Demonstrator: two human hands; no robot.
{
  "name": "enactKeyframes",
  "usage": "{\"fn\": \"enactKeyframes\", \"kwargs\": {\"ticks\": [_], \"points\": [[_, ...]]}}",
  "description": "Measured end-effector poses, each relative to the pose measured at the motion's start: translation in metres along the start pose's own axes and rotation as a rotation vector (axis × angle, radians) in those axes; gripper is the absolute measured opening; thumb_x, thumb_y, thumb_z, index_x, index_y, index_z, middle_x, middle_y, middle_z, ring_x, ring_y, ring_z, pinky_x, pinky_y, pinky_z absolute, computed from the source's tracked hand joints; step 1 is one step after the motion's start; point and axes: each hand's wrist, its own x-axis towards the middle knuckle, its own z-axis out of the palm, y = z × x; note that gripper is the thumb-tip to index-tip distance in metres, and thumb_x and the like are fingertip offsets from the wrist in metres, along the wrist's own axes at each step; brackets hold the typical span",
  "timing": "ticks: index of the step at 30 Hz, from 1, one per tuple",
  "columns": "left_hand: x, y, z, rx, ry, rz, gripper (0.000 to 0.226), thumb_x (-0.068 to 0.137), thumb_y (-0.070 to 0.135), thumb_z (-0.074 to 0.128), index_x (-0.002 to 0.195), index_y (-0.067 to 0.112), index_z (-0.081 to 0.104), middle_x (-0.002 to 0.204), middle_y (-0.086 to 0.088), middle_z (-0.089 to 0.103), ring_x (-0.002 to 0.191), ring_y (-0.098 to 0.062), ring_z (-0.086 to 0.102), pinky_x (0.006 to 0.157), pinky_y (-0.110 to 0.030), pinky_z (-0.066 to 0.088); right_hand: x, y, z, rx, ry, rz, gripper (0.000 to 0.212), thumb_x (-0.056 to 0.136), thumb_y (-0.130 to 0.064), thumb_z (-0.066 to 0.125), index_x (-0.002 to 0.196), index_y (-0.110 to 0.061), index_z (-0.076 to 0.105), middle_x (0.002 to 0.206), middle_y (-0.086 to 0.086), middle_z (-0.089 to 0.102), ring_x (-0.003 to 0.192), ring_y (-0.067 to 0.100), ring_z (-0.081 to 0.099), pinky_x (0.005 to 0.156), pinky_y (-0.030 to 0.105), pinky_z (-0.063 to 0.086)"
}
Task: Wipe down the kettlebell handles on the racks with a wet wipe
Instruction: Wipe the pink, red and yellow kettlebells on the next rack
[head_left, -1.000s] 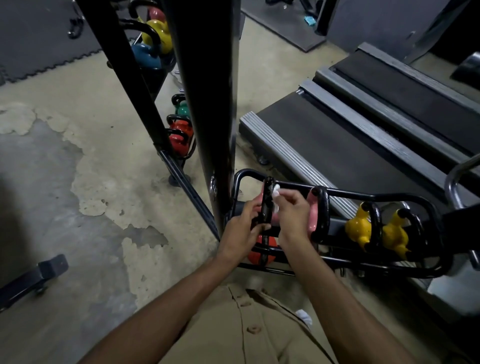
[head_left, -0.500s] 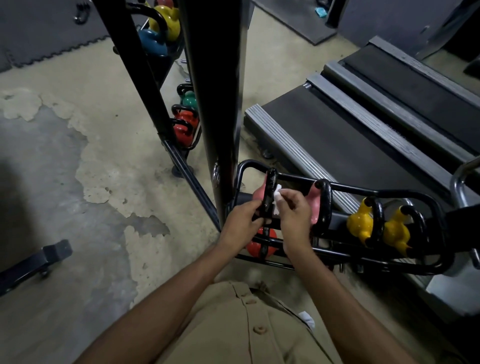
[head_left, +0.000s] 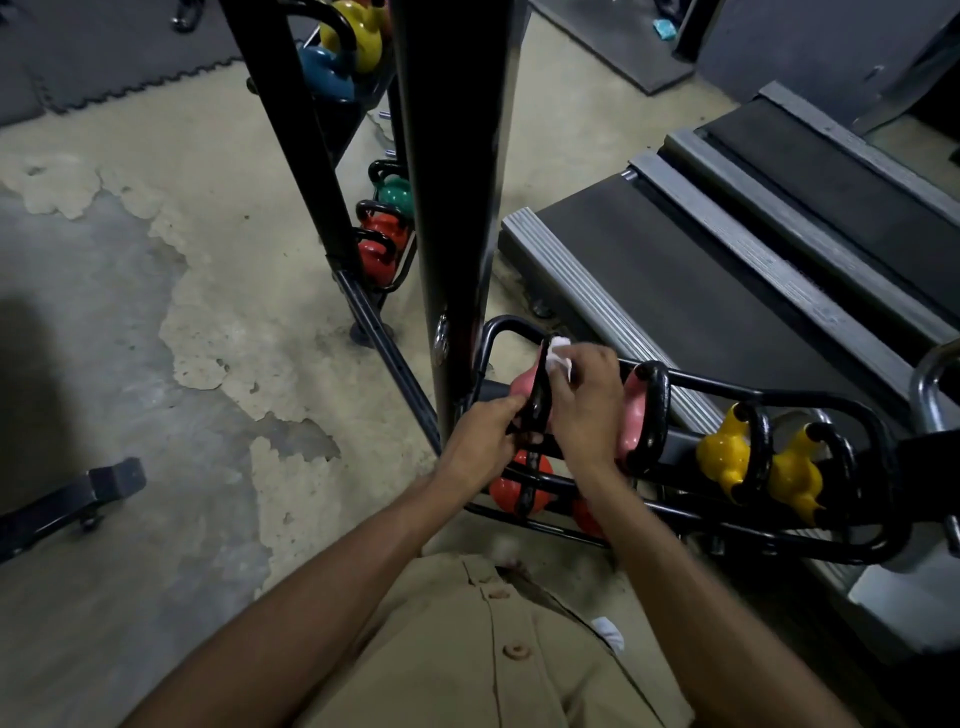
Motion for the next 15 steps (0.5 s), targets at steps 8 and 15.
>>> {"fn": "enactKeyframes", "kwargs": {"ticks": [8,15], "points": [[-0.004,0.001,0.001,-0.028,0.003,-0.085,0.005,0.096,0.017,0.066,0.095,0.016,0.071,0.087,-0.003,0.073,0.074,-0.008,0.064,0.077,-0.036,0.059,0.012,-0.002,-0.030,-0.667,-0.595,-0.853,0.029,0.095,-0.023,0.048,0.102,-0.013,0.074,0.110,0.000,0.063,0.109,0.020,0.050,0.096,0.036,0.048],[-0.003,0.005,-0.001,-0.032,0.010,-0.074,0.020,0.088,0.019,0.080,0.108,0.021,0.077,0.095,0.008,0.078,0.087,-0.004,0.073,0.082,-0.032,0.059,-0.030,0.002,-0.024,-0.022,-0.140,-0.049,0.015,0.096,-0.006,0.068,0.106,-0.016,0.070,0.115,-0.003,0.059,0.103,-0.001,0.060,0.087,0.013,0.050]]}}
